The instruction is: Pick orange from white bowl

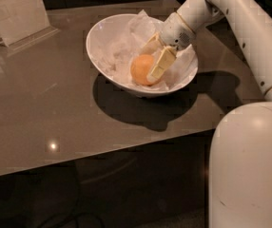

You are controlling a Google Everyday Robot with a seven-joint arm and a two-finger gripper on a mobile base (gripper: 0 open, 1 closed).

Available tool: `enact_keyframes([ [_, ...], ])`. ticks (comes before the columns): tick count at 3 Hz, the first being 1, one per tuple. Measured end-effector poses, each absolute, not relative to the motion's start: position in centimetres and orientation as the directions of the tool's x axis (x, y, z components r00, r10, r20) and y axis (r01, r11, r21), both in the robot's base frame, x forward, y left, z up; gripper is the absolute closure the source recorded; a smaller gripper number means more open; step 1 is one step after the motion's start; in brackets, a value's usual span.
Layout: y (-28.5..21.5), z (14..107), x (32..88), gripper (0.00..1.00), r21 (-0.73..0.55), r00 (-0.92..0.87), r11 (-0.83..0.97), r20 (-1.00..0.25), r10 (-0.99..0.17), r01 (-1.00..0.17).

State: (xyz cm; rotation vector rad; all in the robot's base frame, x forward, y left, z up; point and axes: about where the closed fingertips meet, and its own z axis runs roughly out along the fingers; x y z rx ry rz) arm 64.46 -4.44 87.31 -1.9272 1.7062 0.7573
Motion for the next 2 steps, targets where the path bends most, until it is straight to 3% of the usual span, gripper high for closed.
enact_keyframes([
  [2,-2.62,85.59,64.98,0.25,0.074,0.064,-0.156,-0.680,-0.730,-0.985],
])
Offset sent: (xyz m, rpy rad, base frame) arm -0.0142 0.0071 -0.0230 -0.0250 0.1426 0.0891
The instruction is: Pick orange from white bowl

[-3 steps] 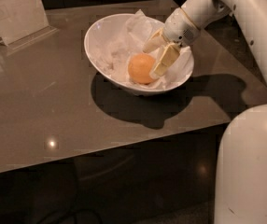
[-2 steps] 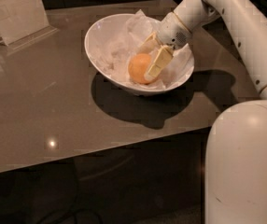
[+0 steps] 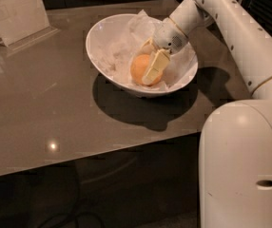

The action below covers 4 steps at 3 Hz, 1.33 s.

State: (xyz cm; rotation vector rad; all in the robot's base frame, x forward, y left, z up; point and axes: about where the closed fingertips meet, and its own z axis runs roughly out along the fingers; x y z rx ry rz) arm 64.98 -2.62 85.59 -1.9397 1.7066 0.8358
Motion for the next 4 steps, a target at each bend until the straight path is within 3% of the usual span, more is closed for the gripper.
enact_keyframes([
  [1,-2.5,84.6,65.0,0.43,0.101,0.047,-0.155,-0.673,-0.738,-0.983],
  [3,-2.6,84.9,65.1,0.89,0.097,0.047,-0.152,-0.675,-0.736,-0.984],
  [4,-4.3,89.9,64.3,1.00,-0.030,0.112,-0.130,-0.722,-0.683,-0.991],
])
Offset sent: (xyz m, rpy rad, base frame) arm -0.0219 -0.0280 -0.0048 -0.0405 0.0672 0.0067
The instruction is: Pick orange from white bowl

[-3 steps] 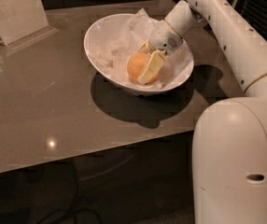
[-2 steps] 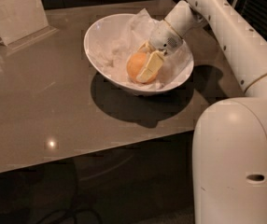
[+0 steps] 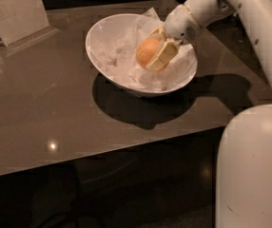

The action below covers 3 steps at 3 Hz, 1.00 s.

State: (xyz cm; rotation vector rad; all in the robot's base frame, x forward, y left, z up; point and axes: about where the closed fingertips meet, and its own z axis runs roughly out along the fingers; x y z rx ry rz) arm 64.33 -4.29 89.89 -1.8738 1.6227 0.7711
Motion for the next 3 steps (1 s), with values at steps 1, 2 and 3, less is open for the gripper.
enact_keyframes([
  [1,-7.8,94.6,62.1,1.00,-0.109,0.120,-0.058,-0.754,-0.646,-0.992],
  [2,-11.0,96.1,59.8,1.00,-0.103,0.072,0.010,-0.761,-0.644,-0.995],
  [3,-10.9,96.1,60.1,1.00,-0.108,0.072,0.016,-0.763,-0.642,-0.994],
])
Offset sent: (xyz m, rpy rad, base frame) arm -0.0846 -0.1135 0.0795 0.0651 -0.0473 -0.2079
